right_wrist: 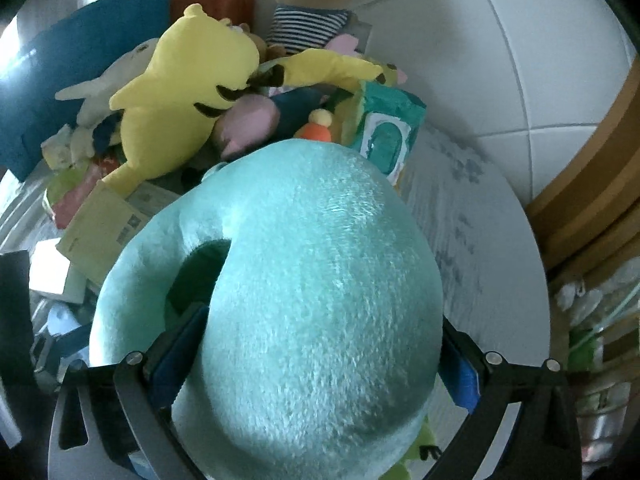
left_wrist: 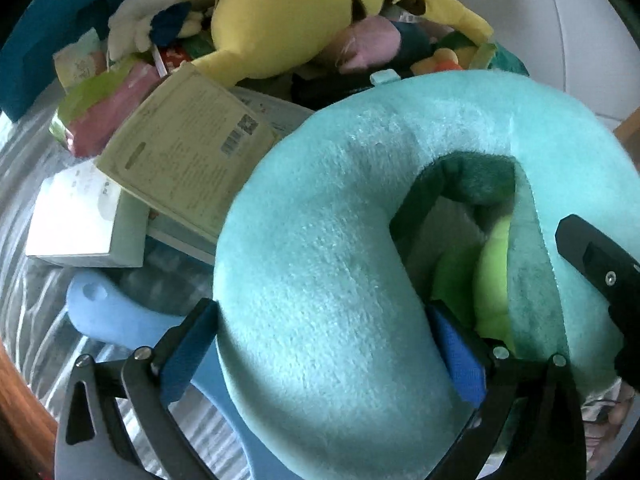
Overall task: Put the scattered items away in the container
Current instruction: 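Grasp the teal neck pillow with both grippers from either side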
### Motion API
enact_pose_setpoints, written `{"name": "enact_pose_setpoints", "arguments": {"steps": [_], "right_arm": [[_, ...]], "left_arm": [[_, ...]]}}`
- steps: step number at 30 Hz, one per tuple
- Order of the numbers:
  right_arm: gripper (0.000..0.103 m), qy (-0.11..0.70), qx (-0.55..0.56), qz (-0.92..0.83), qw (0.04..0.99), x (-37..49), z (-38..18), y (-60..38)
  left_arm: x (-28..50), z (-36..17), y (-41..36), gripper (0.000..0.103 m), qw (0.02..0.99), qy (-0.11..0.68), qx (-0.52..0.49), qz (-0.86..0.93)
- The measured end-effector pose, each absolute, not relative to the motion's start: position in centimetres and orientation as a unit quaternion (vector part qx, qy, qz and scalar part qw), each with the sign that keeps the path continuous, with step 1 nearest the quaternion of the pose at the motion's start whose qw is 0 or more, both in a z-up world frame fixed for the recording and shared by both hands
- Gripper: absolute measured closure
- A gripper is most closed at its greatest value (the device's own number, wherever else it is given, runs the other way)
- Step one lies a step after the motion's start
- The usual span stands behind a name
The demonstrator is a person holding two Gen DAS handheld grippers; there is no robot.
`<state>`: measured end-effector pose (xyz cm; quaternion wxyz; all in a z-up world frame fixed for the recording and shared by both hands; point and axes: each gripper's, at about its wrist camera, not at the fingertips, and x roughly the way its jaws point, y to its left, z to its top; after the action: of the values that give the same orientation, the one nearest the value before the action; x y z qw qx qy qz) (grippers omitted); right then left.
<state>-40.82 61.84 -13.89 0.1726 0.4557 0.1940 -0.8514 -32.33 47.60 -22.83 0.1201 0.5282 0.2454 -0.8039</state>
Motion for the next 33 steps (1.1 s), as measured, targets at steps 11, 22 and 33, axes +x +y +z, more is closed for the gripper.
{"name": "enact_pose_setpoints", "arguments": {"steps": [11, 22, 33], "right_arm": [[0.0, 0.254, 0.451, -0.842, 0.152, -42.5, -15.9, 60.3], [0.0, 0.24, 0.462, -0.837, 0.169, -43.6, -16.7, 60.8], [0.0, 0.161, 0.47, -0.844, 0.201, -44.4, -17.5, 62.2]], "left_arm": [[-31.4, -23.1, 48.3, 0.0, 0.124, 0.241, 0.531, -0.802], [-30.9, -23.8, 48.5, 0.001, 0.115, 0.251, 0.516, -0.811], [-30.9, -23.6, 49.2, 0.004, 0.124, 0.237, 0.499, -0.824]]}}
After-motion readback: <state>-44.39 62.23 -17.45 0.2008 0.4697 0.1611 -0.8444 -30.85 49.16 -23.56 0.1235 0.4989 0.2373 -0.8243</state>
